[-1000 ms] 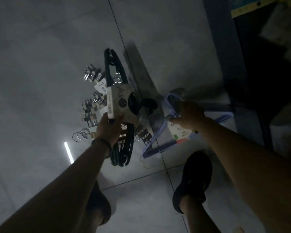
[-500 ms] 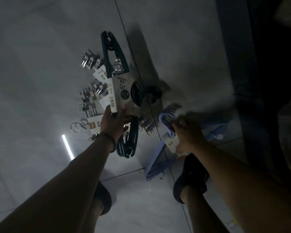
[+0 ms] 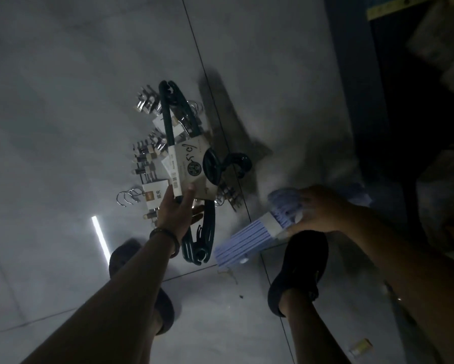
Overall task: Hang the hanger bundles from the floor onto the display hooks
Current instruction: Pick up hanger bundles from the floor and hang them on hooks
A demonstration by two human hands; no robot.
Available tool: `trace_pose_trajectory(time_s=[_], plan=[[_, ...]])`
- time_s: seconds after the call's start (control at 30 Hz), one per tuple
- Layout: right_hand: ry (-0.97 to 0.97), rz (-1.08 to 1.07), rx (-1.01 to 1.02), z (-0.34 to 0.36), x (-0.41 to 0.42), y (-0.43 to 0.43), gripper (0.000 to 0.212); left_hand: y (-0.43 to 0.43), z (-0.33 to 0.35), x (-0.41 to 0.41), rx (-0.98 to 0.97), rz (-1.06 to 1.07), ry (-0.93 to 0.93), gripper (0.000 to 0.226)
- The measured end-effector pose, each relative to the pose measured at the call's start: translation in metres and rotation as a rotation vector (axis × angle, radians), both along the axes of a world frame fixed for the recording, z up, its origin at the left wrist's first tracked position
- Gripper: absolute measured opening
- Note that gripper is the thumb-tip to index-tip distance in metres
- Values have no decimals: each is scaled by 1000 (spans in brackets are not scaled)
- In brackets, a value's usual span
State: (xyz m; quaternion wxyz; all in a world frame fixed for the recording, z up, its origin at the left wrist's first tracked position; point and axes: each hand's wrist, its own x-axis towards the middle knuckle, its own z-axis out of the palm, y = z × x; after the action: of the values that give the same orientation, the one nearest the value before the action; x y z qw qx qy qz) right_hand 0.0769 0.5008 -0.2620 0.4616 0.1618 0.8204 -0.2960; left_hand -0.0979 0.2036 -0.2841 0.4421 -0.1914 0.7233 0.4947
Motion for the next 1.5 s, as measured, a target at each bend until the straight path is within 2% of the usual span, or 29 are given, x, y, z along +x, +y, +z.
trace_pose_trajectory(time_s=[0.07, 0.1, 0.17, 0.2, 0.33, 0.43, 0.5, 0.6, 0.7, 0.77, 0.83, 0.93, 0.97, 1.07, 1.23, 1.37, 1.5], plan=[[-37, -104, -18, 26, -5, 12, 100, 0, 3, -5, -13, -40, -29, 18], [-77, -182, -35, 38, -6, 19, 89, 1, 6, -9, -16, -49, -56, 18], [-88, -332, -118, 54, -6, 34, 45, 1, 12, -18, -10, -61, -126, 18], [-92, -397, -159, 61, -8, 41, 35, 0, 15, -21, -8, -79, -151, 19], [-40, -784, -408, 65, 1, 47, 46, -8, 20, -21, -41, -190, -191, 25], [-21, -1110, -714, 51, -4, 13, 48, -4, 24, -10, -45, -167, -202, 17], [-62, -1256, -831, 37, -13, -26, 51, 1, 24, 0, -30, -127, -191, 29], [-186, -1405, -815, 8, -32, -90, 57, 11, 19, 18, -12, -72, -236, 58], [-296, -1422, -507, -14, -50, -134, 65, 16, 13, 22, -18, 18, -249, 77], [-358, -1457, -421, -18, -56, -151, 68, 16, 13, 17, 16, -15, -224, 81], [-353, -1647, -520, -26, -56, -159, 70, 13, 12, 13, 30, -149, -168, 74], [-168, -1846, -790, -31, -58, -160, 62, 18, 7, 3, -21, -314, -102, 77], [-121, -1863, -835, -31, -60, -160, 59, 22, 6, -2, -48, -359, -58, 73], [-68, -1874, -843, -23, -68, -159, 55, 36, 8, -11, -73, -388, -15, 41], [-42, -1797, -692, 11, -66, -149, 55, 43, 36, -5, -40, -299, -59, 31], [-101, -1573, -450, 76, -55, -120, 49, 46, 91, 1, 35, -297, -68, 43], [52, -1132, -124, 187, -43, -70, 46, 69, 180, -4, 183, -348, -15, 46]])
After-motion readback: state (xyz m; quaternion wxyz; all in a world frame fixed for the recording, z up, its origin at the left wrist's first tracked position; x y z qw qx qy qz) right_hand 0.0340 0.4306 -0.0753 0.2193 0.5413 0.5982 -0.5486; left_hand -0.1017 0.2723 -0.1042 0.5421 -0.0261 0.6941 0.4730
